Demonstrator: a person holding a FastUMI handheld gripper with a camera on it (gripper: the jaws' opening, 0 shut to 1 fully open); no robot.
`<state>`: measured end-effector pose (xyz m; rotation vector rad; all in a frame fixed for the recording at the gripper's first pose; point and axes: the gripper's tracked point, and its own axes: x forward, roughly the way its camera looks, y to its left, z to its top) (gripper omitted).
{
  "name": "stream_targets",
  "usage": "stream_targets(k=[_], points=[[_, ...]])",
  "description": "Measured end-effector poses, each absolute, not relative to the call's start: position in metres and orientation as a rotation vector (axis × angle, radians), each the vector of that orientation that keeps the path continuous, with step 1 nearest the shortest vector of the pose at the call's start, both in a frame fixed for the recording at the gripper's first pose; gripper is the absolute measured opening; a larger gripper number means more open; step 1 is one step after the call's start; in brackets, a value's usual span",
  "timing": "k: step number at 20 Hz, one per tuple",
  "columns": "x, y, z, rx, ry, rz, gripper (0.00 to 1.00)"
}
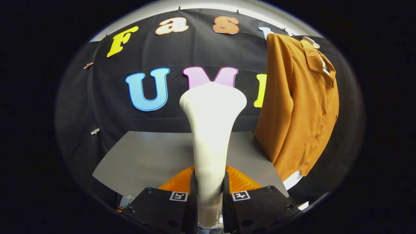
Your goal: Iron the clothes twice with a garment steamer, once on the left side and once on the right side.
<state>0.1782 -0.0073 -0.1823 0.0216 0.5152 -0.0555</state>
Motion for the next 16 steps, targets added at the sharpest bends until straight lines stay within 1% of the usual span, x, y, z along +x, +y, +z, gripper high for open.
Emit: stream_targets(k=[7, 12, 16], points=[[0.103, 0.003, -0.129, -0.005, 0.376, -0.114, 0.34], [0.06, -0.032, -0.118, 0.017, 0.342, -0.233, 0.33], [0.05, -0.07, -0.114, 0.031, 0.338, -0.281, 0.34]])
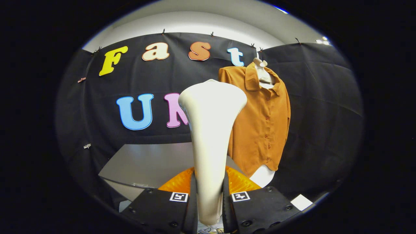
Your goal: Iron the clothes twice with a garment steamer, once on the left side and once on the right side.
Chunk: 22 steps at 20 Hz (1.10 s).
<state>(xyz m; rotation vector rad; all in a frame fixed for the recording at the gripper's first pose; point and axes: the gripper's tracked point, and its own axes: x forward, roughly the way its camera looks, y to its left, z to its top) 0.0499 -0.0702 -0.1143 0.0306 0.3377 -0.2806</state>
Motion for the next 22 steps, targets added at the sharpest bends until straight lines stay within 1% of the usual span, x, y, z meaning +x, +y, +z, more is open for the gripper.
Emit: stream_targets(k=[4, 11, 17, 22], points=[[0.063, -0.121, -0.112, 0.035, 0.321, -0.293, 0.34], [0.114, -0.213, -0.116, 0.082, 0.32, -0.26, 0.33], [0.158, -0.253, -0.131, 0.127, 0.339, -0.194, 0.33], [0.184, -0.269, -0.148, 0.149, 0.374, -0.138, 0.33]])
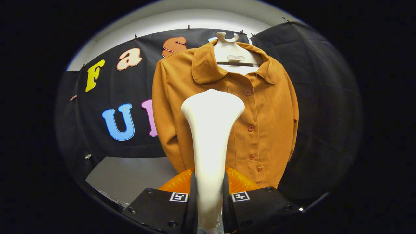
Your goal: Iron the clothes twice with a garment steamer, once on the left side and once on the right side.
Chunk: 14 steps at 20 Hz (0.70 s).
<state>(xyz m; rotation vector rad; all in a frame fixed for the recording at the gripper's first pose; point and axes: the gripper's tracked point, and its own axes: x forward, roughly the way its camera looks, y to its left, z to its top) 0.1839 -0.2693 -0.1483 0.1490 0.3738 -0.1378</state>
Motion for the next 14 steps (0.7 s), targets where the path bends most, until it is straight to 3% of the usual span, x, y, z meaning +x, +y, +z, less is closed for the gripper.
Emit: stream_targets(k=[14], points=[[0.18, -0.284, -0.231, 0.18, 0.57, -0.104, 0.33]])
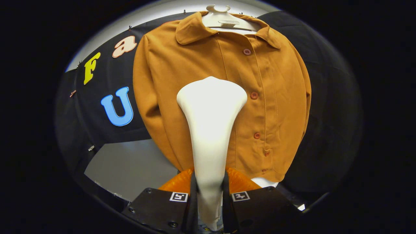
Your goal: Iron the clothes twice with a garment steamer, once on the left side and once on the right side.
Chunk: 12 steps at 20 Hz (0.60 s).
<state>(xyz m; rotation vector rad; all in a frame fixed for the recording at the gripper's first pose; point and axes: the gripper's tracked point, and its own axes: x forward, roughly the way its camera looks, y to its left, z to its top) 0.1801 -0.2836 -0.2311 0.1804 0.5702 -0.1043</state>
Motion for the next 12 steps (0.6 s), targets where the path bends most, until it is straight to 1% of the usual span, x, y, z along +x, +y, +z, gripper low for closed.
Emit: stream_targets(k=[12], points=[[0.146, -0.286, -0.339, 0.216, 0.844, -0.11, 0.34]])
